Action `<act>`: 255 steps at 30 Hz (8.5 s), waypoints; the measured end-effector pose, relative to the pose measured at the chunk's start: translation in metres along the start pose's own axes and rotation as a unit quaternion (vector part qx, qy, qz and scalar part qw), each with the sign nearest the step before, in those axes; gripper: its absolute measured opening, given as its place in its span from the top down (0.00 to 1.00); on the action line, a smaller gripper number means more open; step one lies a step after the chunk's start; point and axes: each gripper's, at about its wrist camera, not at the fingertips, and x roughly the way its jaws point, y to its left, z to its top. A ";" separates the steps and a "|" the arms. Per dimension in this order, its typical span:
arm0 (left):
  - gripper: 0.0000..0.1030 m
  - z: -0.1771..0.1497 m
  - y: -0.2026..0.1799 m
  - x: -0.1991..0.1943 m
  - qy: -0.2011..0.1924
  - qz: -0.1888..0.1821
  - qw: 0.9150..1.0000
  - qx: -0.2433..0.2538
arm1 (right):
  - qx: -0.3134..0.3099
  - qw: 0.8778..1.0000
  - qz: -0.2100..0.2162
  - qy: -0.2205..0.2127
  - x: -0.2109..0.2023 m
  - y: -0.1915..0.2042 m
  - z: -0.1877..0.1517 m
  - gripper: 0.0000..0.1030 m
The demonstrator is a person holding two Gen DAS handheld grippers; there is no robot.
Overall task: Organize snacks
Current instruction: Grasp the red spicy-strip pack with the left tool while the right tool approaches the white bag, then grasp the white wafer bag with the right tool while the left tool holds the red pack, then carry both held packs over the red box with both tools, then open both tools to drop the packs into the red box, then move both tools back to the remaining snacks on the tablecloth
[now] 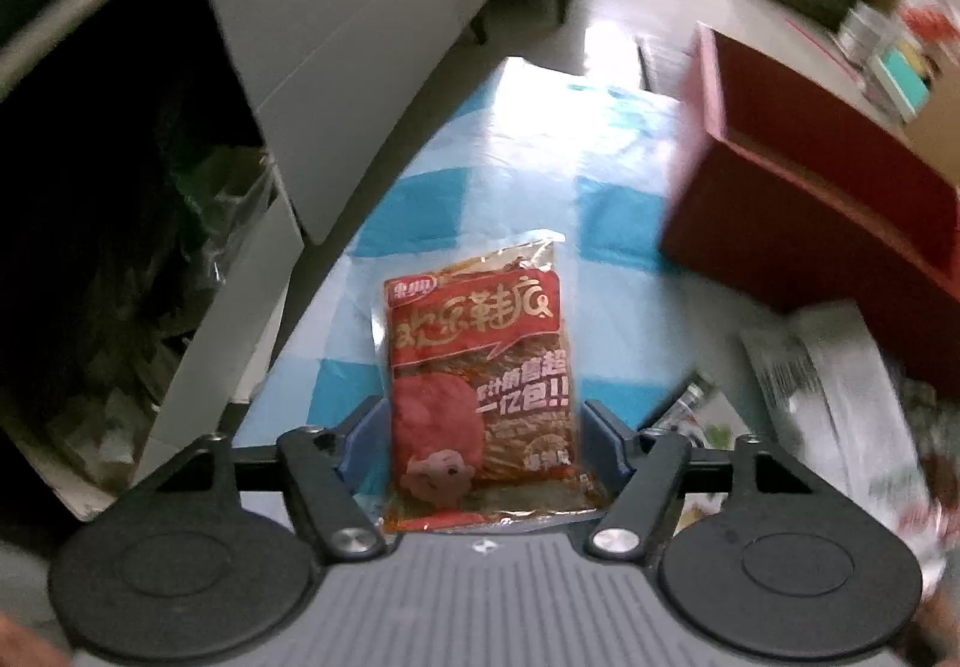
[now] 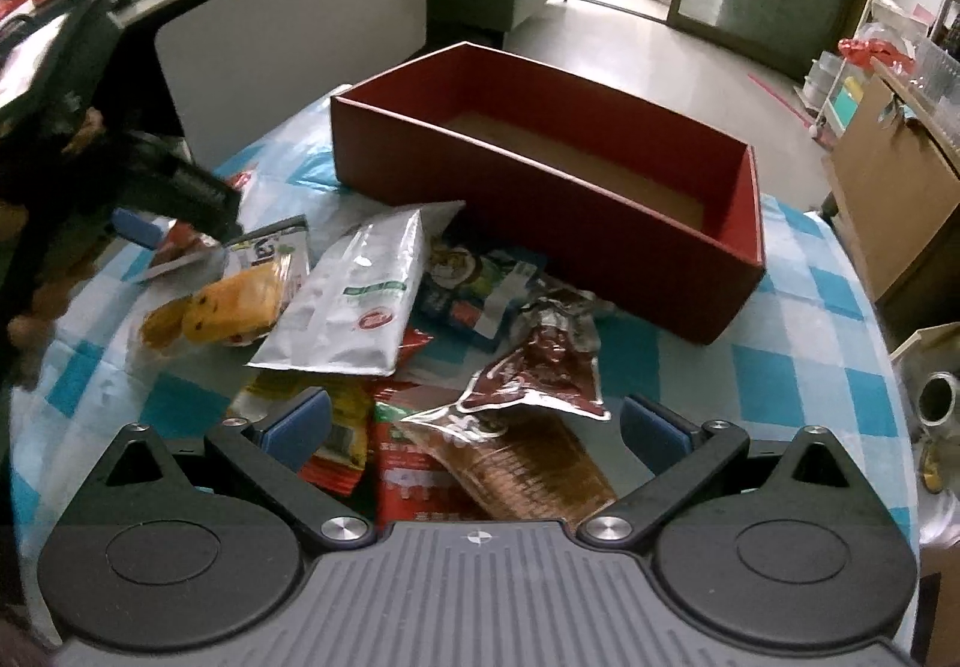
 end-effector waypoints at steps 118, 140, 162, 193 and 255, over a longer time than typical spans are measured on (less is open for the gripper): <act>0.42 0.003 -0.075 -0.075 -0.066 -0.122 0.990 -0.015 | 0.100 0.993 0.062 -0.018 0.002 -0.068 0.020 0.44; 0.42 0.074 -0.108 -0.052 -0.113 -0.108 0.988 0.015 | 0.131 0.987 0.058 -0.071 0.022 -0.091 0.075 0.44; 0.42 0.108 -0.137 -0.019 -0.120 -0.092 0.988 0.035 | 0.143 0.987 0.041 -0.057 0.061 -0.120 0.097 0.44; 0.42 0.090 -0.157 0.025 -0.075 -0.041 0.991 0.101 | 0.129 0.991 0.041 -0.002 0.111 -0.117 0.102 0.43; 0.37 0.002 -0.091 -0.085 -0.074 -0.104 0.990 0.068 | 0.092 0.995 0.040 -0.027 0.002 -0.072 0.048 0.21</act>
